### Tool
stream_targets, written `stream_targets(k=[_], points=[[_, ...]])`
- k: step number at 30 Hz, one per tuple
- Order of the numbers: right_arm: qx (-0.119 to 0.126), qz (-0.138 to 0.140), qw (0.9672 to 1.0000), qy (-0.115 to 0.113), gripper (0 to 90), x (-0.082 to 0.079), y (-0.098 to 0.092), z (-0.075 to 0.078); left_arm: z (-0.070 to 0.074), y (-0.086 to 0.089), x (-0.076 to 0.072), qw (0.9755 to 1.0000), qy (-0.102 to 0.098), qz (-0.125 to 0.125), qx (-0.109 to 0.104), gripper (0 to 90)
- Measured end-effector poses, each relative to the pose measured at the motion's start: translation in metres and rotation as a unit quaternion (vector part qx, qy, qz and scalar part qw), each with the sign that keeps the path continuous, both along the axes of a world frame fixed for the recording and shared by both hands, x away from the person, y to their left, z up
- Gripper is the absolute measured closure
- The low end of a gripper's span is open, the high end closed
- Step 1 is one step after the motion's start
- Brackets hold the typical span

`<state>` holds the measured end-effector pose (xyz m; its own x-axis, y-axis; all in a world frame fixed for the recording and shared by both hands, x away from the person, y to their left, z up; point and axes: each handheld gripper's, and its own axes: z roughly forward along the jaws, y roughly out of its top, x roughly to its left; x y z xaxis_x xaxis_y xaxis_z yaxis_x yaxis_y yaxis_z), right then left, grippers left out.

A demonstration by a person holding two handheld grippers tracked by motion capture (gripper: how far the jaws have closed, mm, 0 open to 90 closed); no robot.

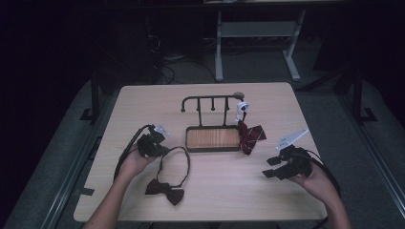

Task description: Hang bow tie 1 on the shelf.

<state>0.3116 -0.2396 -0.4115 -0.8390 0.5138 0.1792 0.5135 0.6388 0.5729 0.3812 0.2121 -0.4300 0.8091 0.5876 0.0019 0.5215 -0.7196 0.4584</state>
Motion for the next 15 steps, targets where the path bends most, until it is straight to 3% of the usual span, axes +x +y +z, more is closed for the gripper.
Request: stream_targets(k=[5,15], points=[[0.002,0.000,1.0000,-0.001,44.7,0.000,0.000,0.001,0.008,-0.004,-0.006,0.9998,-0.007,-0.017,0.005,89.4],[0.009,-0.001,1.0000,0.002,44.6,0.000,-0.002,0.001,0.030,-0.005,-0.012,0.9993,-0.011,-0.034,-0.009,89.4]])
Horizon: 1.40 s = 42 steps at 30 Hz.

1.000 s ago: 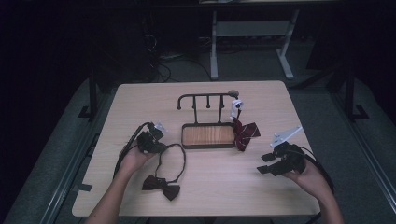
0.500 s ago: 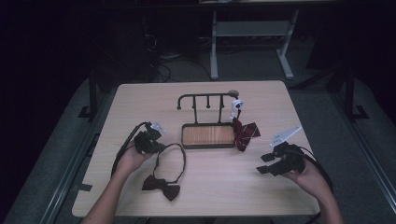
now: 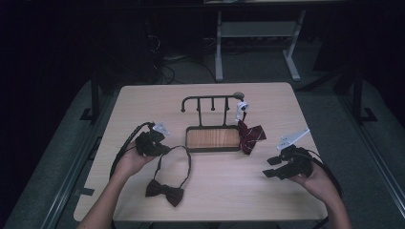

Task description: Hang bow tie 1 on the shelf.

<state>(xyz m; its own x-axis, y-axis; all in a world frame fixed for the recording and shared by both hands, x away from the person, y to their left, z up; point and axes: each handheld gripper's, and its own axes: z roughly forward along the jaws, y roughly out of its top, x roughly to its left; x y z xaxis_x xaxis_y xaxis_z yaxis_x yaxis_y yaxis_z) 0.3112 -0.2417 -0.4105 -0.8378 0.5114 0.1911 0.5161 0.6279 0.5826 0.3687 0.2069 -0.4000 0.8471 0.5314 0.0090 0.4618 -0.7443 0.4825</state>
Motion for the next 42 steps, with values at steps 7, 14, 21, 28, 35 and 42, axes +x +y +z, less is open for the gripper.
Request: stream_targets(k=[7,14,21,28,35,42], points=[[0.002,0.001,1.0000,0.000,44.4,0.000,0.000,0.000,0.010,-0.001,-0.006,0.9999,-0.004,-0.013,0.008,89.3],[0.001,0.001,1.0000,-0.001,44.4,0.000,0.000,0.000,0.017,0.002,-0.008,0.9998,0.003,-0.018,0.005,89.5],[0.004,0.000,1.0000,-0.001,44.5,-0.001,0.000,0.001,0.025,0.005,-0.011,0.9996,0.008,-0.025,-0.008,89.5],[0.008,-0.001,1.0000,-0.001,44.3,-0.001,-0.001,0.002,0.033,0.006,-0.011,0.9993,0.014,-0.033,-0.003,89.5],[0.008,0.000,1.0000,-0.001,43.4,-0.001,-0.001,0.002,0.042,0.008,-0.014,0.9991,0.014,-0.040,-0.002,89.5],[0.010,-0.004,0.9999,0.001,41.7,-0.001,-0.001,0.002,0.049,0.010,-0.013,0.9984,0.019,-0.052,-0.006,89.5]])
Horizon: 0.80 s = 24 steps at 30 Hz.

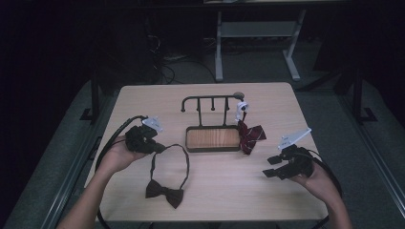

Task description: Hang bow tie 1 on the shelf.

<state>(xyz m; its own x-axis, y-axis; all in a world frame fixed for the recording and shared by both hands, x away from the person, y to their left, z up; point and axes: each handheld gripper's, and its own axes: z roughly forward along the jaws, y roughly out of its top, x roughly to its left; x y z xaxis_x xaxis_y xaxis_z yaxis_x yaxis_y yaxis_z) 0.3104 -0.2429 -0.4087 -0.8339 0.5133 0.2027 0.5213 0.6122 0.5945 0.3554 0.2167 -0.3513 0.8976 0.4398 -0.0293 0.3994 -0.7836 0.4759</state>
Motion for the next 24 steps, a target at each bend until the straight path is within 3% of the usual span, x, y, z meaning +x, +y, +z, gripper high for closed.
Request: stream_targets(k=[16,24], points=[[-0.006,-0.003,1.0000,-0.005,39.2,0.003,0.001,0.001,0.016,0.002,-0.002,0.9995,0.009,-0.028,-0.005,90.0],[-0.008,-0.002,0.9999,-0.007,39.2,0.003,0.002,0.000,0.030,0.001,-0.006,0.9993,-0.003,-0.036,-0.009,90.0]])
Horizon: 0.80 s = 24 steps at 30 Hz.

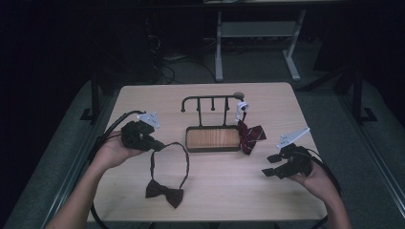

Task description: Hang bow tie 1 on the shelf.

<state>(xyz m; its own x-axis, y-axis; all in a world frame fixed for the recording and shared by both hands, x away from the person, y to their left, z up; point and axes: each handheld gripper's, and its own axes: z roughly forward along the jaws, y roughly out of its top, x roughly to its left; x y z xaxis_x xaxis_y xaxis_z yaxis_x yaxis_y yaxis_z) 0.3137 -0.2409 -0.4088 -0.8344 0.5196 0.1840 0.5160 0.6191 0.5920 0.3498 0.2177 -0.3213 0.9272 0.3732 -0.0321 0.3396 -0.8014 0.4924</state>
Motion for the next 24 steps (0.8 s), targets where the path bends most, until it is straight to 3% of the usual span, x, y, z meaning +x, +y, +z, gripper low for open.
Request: stream_targets(k=[18,24], points=[[0.002,-0.002,1.0000,0.000,39.3,-0.001,-0.001,0.001,0.027,-0.004,0.002,0.9999,-0.009,-0.013,0.000,90.0],[0.001,0.001,1.0000,-0.001,39.4,-0.002,-0.002,0.001,0.034,-0.004,0.005,0.9999,-0.004,-0.014,-0.002,90.0]])
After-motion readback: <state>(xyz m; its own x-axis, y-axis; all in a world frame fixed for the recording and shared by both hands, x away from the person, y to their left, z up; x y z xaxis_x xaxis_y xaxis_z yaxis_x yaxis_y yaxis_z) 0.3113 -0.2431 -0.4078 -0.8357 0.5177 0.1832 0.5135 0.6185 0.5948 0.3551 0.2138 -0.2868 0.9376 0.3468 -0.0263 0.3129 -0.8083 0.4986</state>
